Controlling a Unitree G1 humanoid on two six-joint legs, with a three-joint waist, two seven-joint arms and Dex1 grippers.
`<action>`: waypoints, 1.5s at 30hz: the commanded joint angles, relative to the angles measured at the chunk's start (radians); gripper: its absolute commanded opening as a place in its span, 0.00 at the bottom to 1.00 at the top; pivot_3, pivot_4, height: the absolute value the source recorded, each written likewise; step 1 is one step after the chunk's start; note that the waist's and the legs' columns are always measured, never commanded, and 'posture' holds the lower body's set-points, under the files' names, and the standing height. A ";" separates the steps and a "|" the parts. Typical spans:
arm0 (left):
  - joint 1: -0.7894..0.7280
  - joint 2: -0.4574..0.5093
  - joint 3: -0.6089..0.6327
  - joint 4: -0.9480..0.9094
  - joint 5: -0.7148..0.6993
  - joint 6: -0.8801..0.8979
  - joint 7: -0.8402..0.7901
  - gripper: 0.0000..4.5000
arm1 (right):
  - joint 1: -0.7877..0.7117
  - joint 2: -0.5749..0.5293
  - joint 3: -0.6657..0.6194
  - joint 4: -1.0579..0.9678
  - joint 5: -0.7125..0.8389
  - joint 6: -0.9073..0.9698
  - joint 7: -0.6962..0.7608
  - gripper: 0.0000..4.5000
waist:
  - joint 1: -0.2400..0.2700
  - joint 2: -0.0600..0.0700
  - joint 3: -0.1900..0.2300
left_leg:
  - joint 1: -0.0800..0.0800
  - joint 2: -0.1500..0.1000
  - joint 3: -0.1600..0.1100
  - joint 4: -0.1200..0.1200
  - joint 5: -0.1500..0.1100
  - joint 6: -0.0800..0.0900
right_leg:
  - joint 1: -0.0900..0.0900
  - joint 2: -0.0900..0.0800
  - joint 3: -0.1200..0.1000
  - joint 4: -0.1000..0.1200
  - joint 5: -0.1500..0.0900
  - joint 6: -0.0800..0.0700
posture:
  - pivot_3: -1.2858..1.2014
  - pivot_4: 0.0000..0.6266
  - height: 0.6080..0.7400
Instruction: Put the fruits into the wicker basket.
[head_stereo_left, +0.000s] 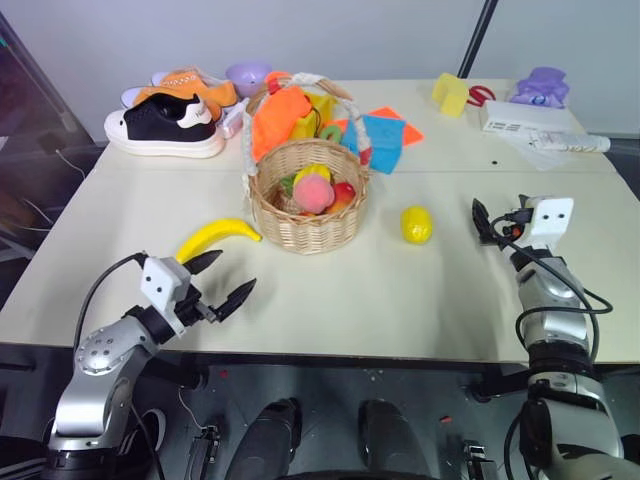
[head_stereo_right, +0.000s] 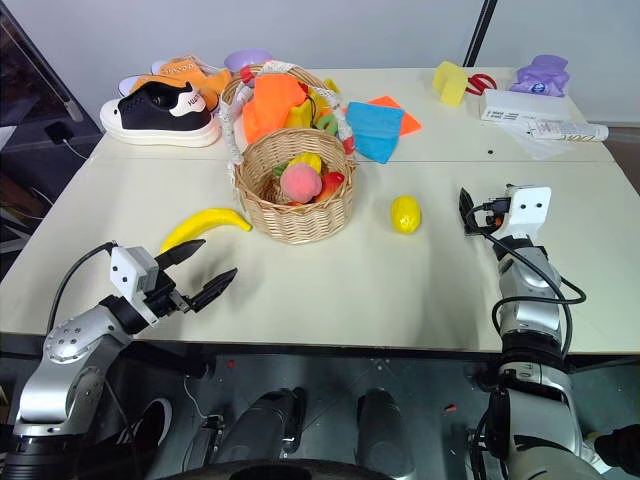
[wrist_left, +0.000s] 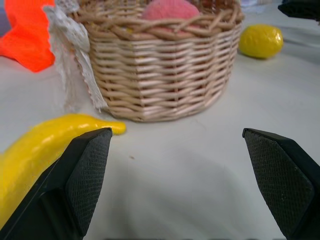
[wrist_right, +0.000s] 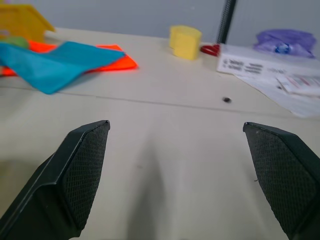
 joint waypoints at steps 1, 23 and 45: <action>0.005 0.017 0.071 -0.047 -0.077 -0.012 -0.028 1.00 | 0.074 0.008 0.014 -0.218 0.067 0.039 0.068 0.99 | 0.001 0.000 0.000 | 0.000 0.000 0.000 0.000 0.000 0.000 | 0.000 0.000 0.000 0.000 0.000 0.000 | 0.52 0.24 1.00; -0.046 0.124 0.150 0.047 -0.205 0.007 -0.205 1.00 | 0.395 0.081 0.170 -0.931 0.038 0.543 -0.139 0.99 | 0.003 0.000 0.000 | -0.001 0.001 -0.001 -0.001 0.000 0.000 | -0.001 0.000 0.000 -0.001 -0.001 -0.002 | 0.52 0.24 1.00; -0.017 0.081 0.103 -0.034 -0.175 0.028 -0.146 1.00 | -0.154 0.063 0.231 -0.649 0.024 1.256 -0.197 0.99 | 0.002 0.000 0.000 | -0.002 0.000 -0.001 -0.002 0.000 0.000 | -0.003 -0.001 -0.001 -0.001 -0.001 -0.002 | 0.52 0.24 1.00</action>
